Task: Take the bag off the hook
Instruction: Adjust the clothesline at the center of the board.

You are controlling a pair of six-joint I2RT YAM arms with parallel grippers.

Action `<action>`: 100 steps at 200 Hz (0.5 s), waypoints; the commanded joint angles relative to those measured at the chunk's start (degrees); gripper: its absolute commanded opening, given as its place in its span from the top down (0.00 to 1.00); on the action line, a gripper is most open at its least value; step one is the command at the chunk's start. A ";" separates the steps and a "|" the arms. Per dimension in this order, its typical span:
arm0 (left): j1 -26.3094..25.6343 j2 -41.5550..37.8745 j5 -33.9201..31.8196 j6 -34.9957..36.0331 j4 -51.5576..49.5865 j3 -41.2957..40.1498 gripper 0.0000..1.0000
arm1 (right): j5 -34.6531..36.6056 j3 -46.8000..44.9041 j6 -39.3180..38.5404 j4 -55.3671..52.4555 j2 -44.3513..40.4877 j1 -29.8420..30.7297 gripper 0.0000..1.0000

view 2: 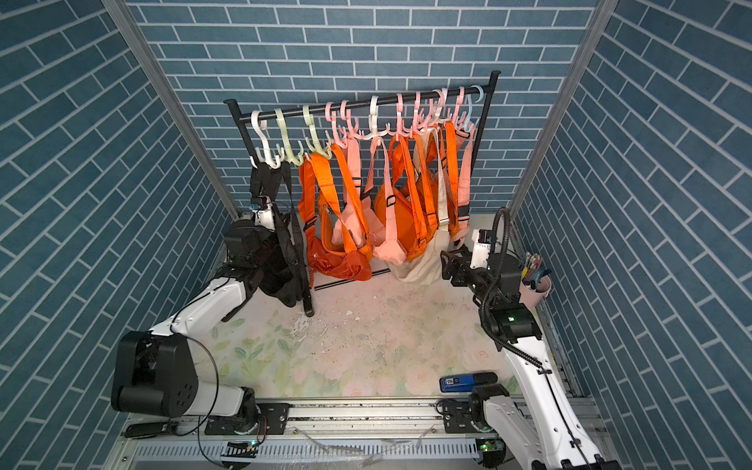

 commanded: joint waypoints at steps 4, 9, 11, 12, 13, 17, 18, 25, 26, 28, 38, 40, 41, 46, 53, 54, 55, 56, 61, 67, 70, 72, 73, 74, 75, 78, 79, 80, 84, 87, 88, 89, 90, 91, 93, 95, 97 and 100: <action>2.09 5.07 10.71 -5.40 -1.48 5.27 1.00 | -0.39 2.06 1.49 1.21 0.89 0.28 0.15; 2.34 5.99 11.35 -5.42 -1.40 6.27 1.00 | -0.35 2.08 1.45 1.43 1.17 0.31 0.15; 2.48 6.47 11.63 -5.47 -1.39 6.64 1.00 | -0.32 2.13 1.45 1.40 1.16 0.35 0.15; 2.51 6.72 11.74 -5.48 -1.37 6.73 1.00 | -0.32 2.19 1.50 1.48 1.20 0.31 0.15; 2.53 6.93 11.79 -5.48 -1.32 6.95 1.00 | -0.31 2.18 1.43 1.48 1.26 0.29 0.15; 2.67 7.70 12.30 -5.48 -1.06 7.73 1.00 | -0.23 2.24 1.37 1.55 1.45 0.27 0.15; 2.70 7.86 12.42 -5.49 -1.08 7.93 1.00 | -0.18 2.25 1.37 1.56 1.48 0.27 0.15; 2.89 9.22 13.15 -5.64 -0.82 9.21 1.00 | 0.06 2.41 1.28 1.57 1.70 0.27 0.15; 2.94 9.45 13.20 -5.65 -0.82 9.33 1.00 | 0.10 2.42 1.23 1.57 1.78 0.31 0.15; 2.93 9.85 13.39 -5.73 -0.82 9.69 1.00 | 0.12 2.43 1.27 1.63 1.86 0.32 0.15; 3.06 11.74 14.09 -5.96 -0.87 11.88 1.00 | 0.45 2.66 1.17 1.89 2.14 0.27 0.15; 3.05 12.24 14.12 -5.96 -0.86 12.28 1.00 | 0.47 2.69 1.12 2.00 2.19 0.29 0.15; 3.06 12.41 14.12 -6.03 -0.88 12.49 1.00 | 0.48 2.70 1.11 2.05 2.24 0.28 0.15; 3.13 13.24 14.34 -6.14 -0.83 13.32 1.00 | 0.56 2.79 1.04 2.25 2.37 0.27 0.15; 3.12 14.56 14.64 -6.28 -0.82 14.81 1.00 | 0.65 2.96 1.02 2.59 2.62 0.23 0.15; 3.14 14.76 14.69 -6.28 -0.78 15.08 1.00 | 0.65 3.05 1.01 2.65 2.63 0.29 0.15; 3.16 14.94 14.72 -6.28 -0.80 15.30 1.00 | 0.70 3.05 1.01 2.68 2.64 0.32 0.15; 3.16 15.13 14.73 -6.39 -0.80 15.50 1.00 | 0.72 3.09 1.01 2.69 2.69 0.30 0.15; 3.14 16.09 14.94 -6.45 -0.82 16.56 1.00 | 0.81 3.33 0.93 2.78 2.93 0.27 0.15; 3.25 17.16 15.29 -6.62 -0.85 17.75 1.00 | 0.92 3.61 0.85 2.88 3.24 0.31 0.15; 3.24 17.64 15.41 -6.67 -0.83 18.48 1.00 | 0.96 3.78 0.84 2.91 3.38 0.33 0.15; 3.25 18.04 15.52 -6.71 -0.91 18.89 1.00 | 1.00 3.87 0.84 2.96 3.51 0.28 0.15; 3.25 18.21 15.57 -6.76 -0.96 19.18 1.00 | 1.00 3.94 0.88 2.96 3.52 0.28 0.15; 3.25 18.34 15.64 -6.78 -0.98 19.37 1.00 | 1.01 3.98 0.86 2.97 3.61 0.27 0.15; 3.25 18.54 15.67 -6.80 -0.94 19.60 1.00 | 1.01 4.04 0.85 2.97 3.65 0.27 0.15; 3.28 19.11 15.84 -6.87 -0.98 20.26 1.00 | 1.01 4.25 0.84 2.97 3.83 0.28 0.15; 3.31 19.23 15.95 -6.88 -0.99 20.48 1.00 | 1.01 4.27 0.84 2.97 3.94 0.27 0.15; 3.33 19.42 16.00 -6.89 -0.99 20.72 1.00 | 0.96 4.32 0.84 2.97 3.95 0.27 0.15; 3.34 20.14 16.35 -6.94 -0.98 21.55 1.00 | 0.92 4.60 0.84 2.97 4.15 0.27 0.15; 3.41 20.67 16.52 -7.01 -0.88 22.17 1.00 | 0.88 4.83 0.84 2.97 4.36 0.31 0.15; 3.42 20.80 16.60 -7.00 -0.85 22.40 1.00 | 0.81 4.86 0.84 2.97 4.47 0.29 0.15; 3.42 20.96 16.72 -6.99 -0.84 22.61 1.00 | 0.78 4.92 0.84 2.97 4.48 0.32 0.15; 3.43 21.12 16.83 -7.07 -0.87 22.80 1.00 | 0.76 5.00 0.84 2.97 4.53 0.30 0.15; 3.43 21.29 16.93 -7.12 -0.85 22.98 1.00 | 0.75 5.08 0.88 2.97 4.60 0.28 0.15; 3.41 21.64 16.94 -7.10 -0.81 23.38 1.00 | 0.68 5.18 0.85 2.97 4.69 0.29 0.15; 3.42 21.92 17.07 -7.10 -0.78 23.72 1.00 | 0.60 5.34 0.84 2.97 4.78 0.28 0.15; 3.43 22.19 17.23 -7.14 -0.70 24.05 1.00 | 0.58 5.45 0.84 2.95 4.83 0.34 0.15; 3.40 22.54 17.43 -7.17 -0.69 24.57 1.00 | 0.43 5.61 0.84 2.97 4.93 0.33 0.15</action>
